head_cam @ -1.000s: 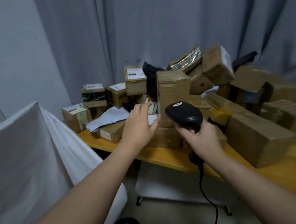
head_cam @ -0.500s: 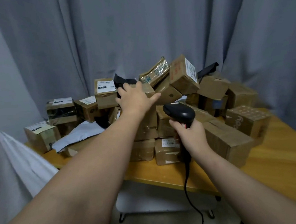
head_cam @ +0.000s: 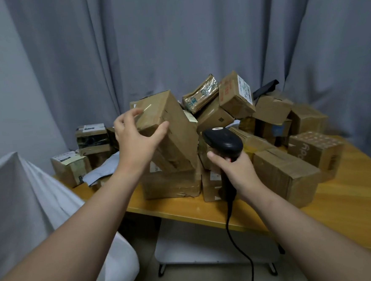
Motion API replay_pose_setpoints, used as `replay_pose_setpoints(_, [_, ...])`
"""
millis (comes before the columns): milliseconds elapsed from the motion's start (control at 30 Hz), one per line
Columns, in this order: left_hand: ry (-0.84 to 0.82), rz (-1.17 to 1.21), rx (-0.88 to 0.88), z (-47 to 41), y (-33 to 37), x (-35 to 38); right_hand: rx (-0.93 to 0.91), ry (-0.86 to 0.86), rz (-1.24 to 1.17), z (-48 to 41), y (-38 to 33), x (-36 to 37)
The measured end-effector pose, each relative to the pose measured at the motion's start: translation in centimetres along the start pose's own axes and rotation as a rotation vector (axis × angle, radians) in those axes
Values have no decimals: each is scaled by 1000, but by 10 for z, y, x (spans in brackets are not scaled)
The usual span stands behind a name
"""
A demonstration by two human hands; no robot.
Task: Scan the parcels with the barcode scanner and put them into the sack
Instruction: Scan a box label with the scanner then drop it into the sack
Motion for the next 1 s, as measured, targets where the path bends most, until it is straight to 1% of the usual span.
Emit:
replay_pose_setpoints(167, [-59, 91, -90, 20, 8, -4, 14, -131, -176, 11, -9, 25])
replay_pose_setpoints(267, [-96, 193, -96, 29, 10, -2, -26, -112, -188, 18, -6, 29])
replay_pose_setpoints(333, [-75, 369, -164, 30, 10, -4, -23, -79, -250, 19, -5, 24])
replay_pose_setpoints(367, [-69, 510, -227, 29, 8, -5, -7, -74, -287, 20, -5, 21])
replay_pose_setpoints(400, [-84, 626, -278, 27, 2, -3, 7, -77, -323, 20, -5, 17])
replay_pose_setpoints(433, [-133, 658, -292, 26, -4, 0, 14, -88, -346, 20, -4, 14])
replay_pose_setpoints(533, [-338, 516, -291, 28, -20, 13, 24, -121, -374, 20, -6, 6])
replay_pose_setpoints(633, [-516, 518, -344, 36, -24, 25, 77, -171, -434, 20, -5, 0])
replay_pose_setpoints(700, [-622, 565, -384, 39, -27, 31, 106, -192, -432, 20, -5, -4])
replay_pose_setpoints(800, [-630, 689, -458, 42, -31, 36, 147, -157, -426, 18, -6, -10])
replay_pose_setpoints(900, [-539, 807, -513, 41, -32, 35, 185, -84, -365, 13, -4, -16])
replay_pose_setpoints(933, [-531, 815, -531, 40, -34, 34, 207, -66, -327, 11, -2, -16])
replay_pose_setpoints(1000, [-555, 742, -548, 41, -36, 32, 250, -21, -288, 9, 3, -16])
Point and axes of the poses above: each hand's wrist, its own z-axis away from the middle knuckle, its own x-axis out of the palm, y = z × x, the point moved 4 cm from there along -z, towards the middle knuckle, and after that the axes turned 3 degrees about z, right-handed, at the moved point
